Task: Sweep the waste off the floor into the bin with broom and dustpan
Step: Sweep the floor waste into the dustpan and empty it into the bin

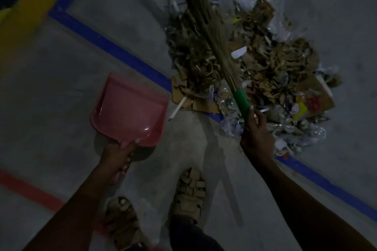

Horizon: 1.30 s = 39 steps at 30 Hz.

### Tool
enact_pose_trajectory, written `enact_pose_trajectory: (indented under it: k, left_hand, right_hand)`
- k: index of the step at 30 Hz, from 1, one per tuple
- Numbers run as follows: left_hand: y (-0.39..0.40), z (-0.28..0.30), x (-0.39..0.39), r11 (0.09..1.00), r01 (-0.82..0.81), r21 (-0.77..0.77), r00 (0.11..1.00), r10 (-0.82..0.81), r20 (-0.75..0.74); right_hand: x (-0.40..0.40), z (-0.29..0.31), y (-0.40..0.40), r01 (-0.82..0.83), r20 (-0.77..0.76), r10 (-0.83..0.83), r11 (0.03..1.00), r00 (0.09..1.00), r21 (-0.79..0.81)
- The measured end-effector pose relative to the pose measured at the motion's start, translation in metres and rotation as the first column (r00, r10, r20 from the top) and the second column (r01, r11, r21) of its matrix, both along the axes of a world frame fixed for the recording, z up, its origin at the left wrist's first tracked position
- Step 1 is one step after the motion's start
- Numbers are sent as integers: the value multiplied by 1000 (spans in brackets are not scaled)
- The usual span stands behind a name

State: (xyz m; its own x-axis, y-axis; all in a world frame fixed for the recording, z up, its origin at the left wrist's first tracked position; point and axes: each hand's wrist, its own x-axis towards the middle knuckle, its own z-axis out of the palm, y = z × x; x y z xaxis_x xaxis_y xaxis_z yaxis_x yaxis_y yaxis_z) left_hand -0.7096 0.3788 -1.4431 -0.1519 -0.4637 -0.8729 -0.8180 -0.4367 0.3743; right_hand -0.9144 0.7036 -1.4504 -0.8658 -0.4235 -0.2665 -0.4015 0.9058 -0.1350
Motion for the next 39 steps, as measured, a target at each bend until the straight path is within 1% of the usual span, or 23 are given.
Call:
enact_pose_trajectory:
  k: [3, 6, 9, 12, 17, 20, 26, 33, 39]
  left_hand:
    - [-1, -13, -2, 999, 35, 36, 999, -36, 8]
    - [-8, -22, -6, 989, 117, 89, 993, -117, 2]
    - [-16, -28, -18, 966, 219, 139, 975, -221, 1]
    - [-25, -33, -34, 937, 312, 159, 948, -318, 8]
    - [-26, -43, -65, 901, 399, 168, 914, -406, 4]
    - [-20, -49, -85, 881, 440, 171, 893, -450, 20]
    - [-15, -58, -90, 864, 479, 157, 872, -489, 34]
    - [-9, -60, -89, 855, 508, 105, 861, -508, -28]
    - [12, -50, -95, 855, 511, 88, 859, -506, -79]
  right_hand:
    - [-14, -10, 1, 81, -84, -79, 996, 993, 32]
    - [-30, -18, -1, 160, -162, -148, 985, 976, 59]
    - [-48, -27, -2, 224, -150, -206, 967, 967, 117]
    - [-55, -38, 1, 172, -79, -162, 975, 984, 143]
    - [-32, -50, 8, 105, -2, -105, 991, 994, 85]
    - [-14, -55, 16, 69, 9, -69, 996, 998, 54]
    - [21, -59, 28, 20, 20, -18, 998, 1000, -61]
    - [61, -60, 33, 44, 45, -40, 993, 998, -105]
    - [67, -51, 35, 66, 98, -49, 983, 994, -170]
